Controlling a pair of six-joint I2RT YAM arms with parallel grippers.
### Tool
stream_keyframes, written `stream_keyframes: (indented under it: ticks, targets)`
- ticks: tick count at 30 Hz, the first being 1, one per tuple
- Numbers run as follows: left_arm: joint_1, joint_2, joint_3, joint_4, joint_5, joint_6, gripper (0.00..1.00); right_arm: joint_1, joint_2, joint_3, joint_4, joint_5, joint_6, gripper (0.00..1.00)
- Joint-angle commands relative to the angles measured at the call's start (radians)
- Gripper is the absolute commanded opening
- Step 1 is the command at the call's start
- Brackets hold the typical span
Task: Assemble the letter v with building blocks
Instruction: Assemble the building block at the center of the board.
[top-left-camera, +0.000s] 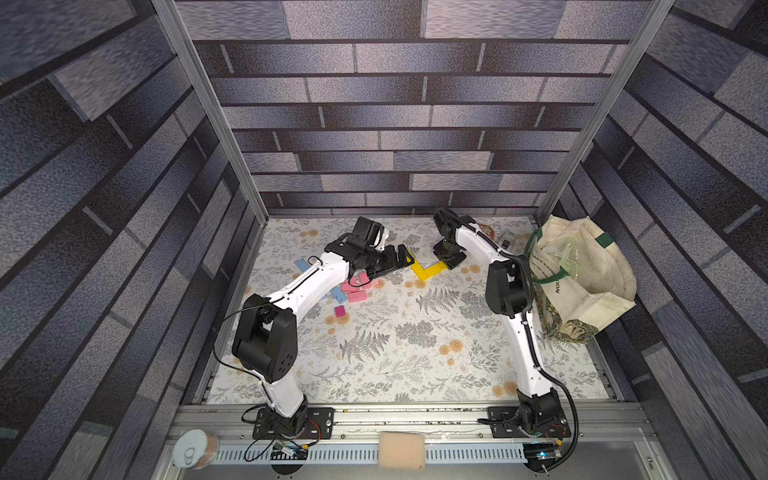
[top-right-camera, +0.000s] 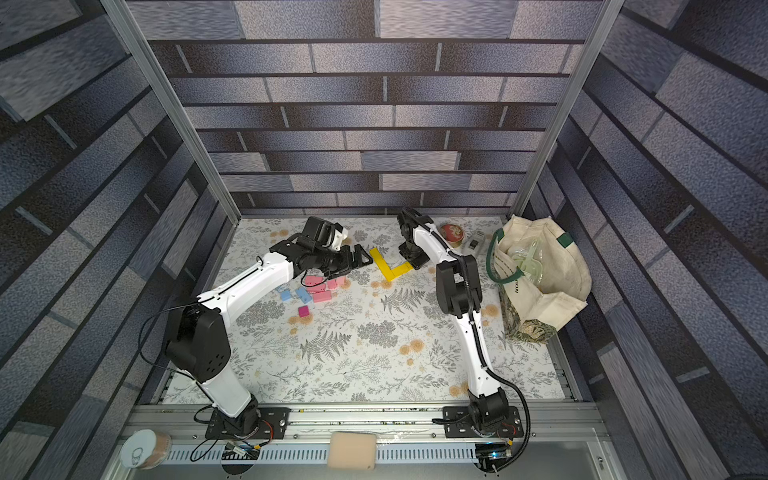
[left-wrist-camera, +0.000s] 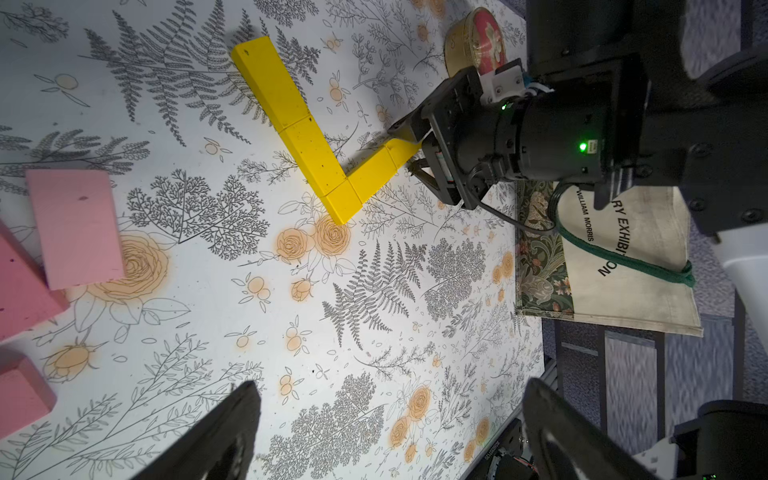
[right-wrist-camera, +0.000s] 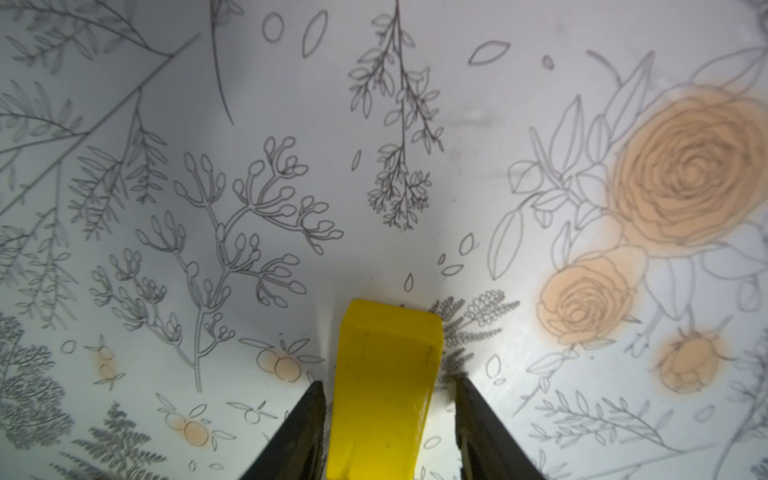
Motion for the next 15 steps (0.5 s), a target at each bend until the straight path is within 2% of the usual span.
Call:
stream_keyframes:
  ticks: [1, 15]
  targets:
    - [-0.006, 0.004, 0.023, -0.013, -0.018, 0.026, 1.00, 0.006, -0.045, -0.016, -0.033, 0.016, -0.012, 0.52]
    - [-0.006, 0.007, 0.025, -0.013, -0.018, 0.024, 1.00, 0.006, -0.045, -0.015, -0.029, 0.016, -0.031, 0.51]
